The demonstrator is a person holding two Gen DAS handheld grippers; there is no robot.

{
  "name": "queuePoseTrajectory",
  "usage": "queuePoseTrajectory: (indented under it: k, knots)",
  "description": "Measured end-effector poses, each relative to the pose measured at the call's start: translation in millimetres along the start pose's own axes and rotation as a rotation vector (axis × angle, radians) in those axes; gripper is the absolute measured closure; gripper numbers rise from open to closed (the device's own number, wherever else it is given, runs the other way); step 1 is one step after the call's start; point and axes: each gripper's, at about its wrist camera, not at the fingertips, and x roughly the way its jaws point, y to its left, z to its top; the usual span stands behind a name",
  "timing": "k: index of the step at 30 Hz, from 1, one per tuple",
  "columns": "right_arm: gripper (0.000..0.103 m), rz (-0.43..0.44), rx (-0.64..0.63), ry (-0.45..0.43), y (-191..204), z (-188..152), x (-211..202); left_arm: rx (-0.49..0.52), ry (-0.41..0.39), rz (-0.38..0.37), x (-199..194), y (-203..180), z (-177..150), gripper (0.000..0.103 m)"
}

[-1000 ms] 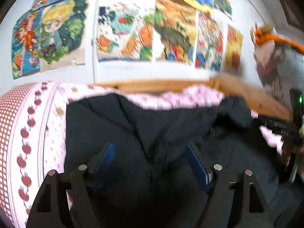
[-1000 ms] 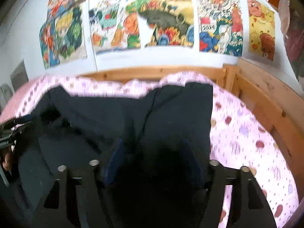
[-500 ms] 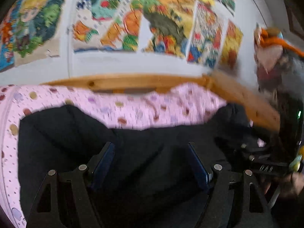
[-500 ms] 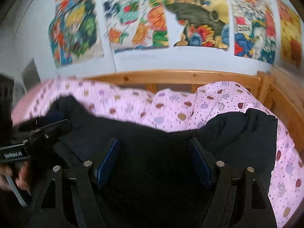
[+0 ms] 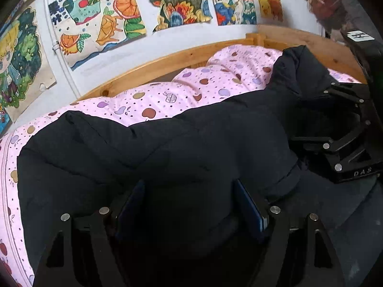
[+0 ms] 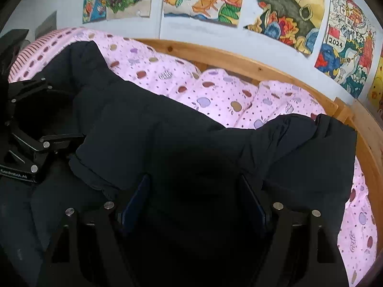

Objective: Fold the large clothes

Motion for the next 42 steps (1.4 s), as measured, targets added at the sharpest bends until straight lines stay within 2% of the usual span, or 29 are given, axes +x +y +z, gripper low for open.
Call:
queuePoseTrajectory:
  k: [7,13,15,17,20,22,24,26,29,31,33,38,42]
  knots:
    - [0.03,-0.073,-0.023,-0.017,10,-2,11,0.01,-0.02,0.062,14,-4,-2,0.026]
    - [0.025,-0.054,0.018,-0.083,3,-6,-10,-0.025,-0.089,0.027,-12,4,-6,0.026]
    - [0.025,-0.045,0.046,-0.104,-4,-5,-21,-0.056,-0.139,0.035,-26,10,-7,0.026]
    - [0.025,-0.07,0.07,-0.149,-9,-3,-34,-0.089,-0.214,0.06,-42,16,-7,0.026]
    - [0.025,-0.095,0.109,-0.22,-18,13,-49,-0.176,-0.32,0.068,-62,32,0,0.026]
    - [0.025,-0.107,0.141,-0.249,-24,27,-53,-0.227,-0.353,0.098,-67,40,6,0.024]
    - [0.025,-0.119,0.164,-0.254,-29,40,-49,-0.282,-0.342,0.175,-64,51,14,0.024]
    - [0.025,-0.151,0.203,-0.223,-36,46,-37,-0.345,-0.296,0.23,-54,66,19,0.024]
    - [0.025,-0.175,0.328,-0.149,-56,38,-12,-0.482,-0.161,0.269,-23,92,13,0.023]
    - [0.025,-0.175,0.447,-0.108,-73,27,2,-0.554,-0.129,0.234,-9,104,2,0.022]
    - [0.025,-0.156,0.497,-0.096,-80,21,10,-0.559,-0.112,0.255,-1,105,-3,0.022]
    - [0.024,-0.219,0.446,-0.118,-65,12,20,-0.495,-0.13,0.329,11,90,-7,0.021]
    - [0.023,-0.243,0.431,-0.113,-60,10,24,-0.487,-0.137,0.335,14,88,-9,0.021]
